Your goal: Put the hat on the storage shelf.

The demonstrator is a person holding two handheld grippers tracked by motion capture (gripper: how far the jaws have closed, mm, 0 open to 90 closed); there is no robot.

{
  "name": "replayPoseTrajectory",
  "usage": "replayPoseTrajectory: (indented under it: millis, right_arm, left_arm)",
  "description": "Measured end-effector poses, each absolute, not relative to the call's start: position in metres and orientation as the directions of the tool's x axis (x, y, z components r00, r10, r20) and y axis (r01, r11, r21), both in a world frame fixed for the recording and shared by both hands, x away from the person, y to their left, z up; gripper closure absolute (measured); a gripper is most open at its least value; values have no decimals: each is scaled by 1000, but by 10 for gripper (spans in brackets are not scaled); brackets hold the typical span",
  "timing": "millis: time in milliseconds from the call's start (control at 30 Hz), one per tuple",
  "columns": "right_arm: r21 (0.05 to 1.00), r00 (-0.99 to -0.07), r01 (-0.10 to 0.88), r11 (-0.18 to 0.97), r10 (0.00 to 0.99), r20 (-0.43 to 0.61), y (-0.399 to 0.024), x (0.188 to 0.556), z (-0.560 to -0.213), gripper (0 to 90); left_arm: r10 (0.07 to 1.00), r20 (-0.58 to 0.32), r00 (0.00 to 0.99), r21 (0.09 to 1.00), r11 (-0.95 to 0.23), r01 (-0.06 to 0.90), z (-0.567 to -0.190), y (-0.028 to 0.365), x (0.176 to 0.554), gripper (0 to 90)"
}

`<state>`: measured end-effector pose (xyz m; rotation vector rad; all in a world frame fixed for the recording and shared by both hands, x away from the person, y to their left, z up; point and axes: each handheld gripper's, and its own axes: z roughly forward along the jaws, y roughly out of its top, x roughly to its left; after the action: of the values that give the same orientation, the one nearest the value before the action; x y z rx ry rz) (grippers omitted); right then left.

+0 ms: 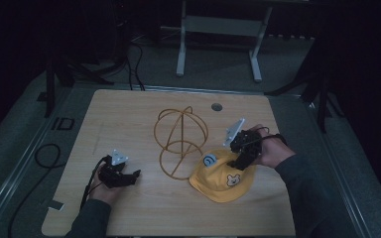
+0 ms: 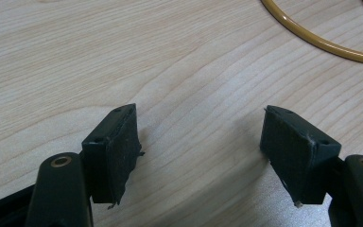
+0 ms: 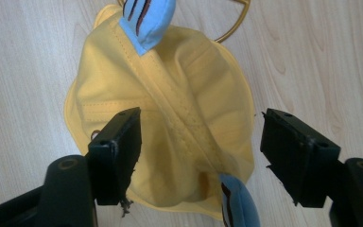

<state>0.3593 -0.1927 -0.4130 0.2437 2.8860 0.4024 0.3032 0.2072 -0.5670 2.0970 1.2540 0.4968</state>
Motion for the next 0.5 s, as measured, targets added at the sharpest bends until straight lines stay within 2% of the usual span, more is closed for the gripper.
replayPoseTrajectory:
  millis: [233, 433, 500]
  right_arm:
    - [247, -971, 109, 963, 156, -180, -182, 360, -418, 339]
    - [180, -977, 101, 979, 131, -166, -177, 361, -426, 417]
    - [167, -978, 101, 981, 129, -162, -177, 362, -429, 473]
  left_arm:
    - [881, -6, 474, 686, -342, 642, -567, 207, 303, 287]
    - [880, -4, 475, 686, -343, 642, -567, 207, 303, 287]
    - [881, -7, 473, 685, -341, 644, -567, 207, 303, 287]
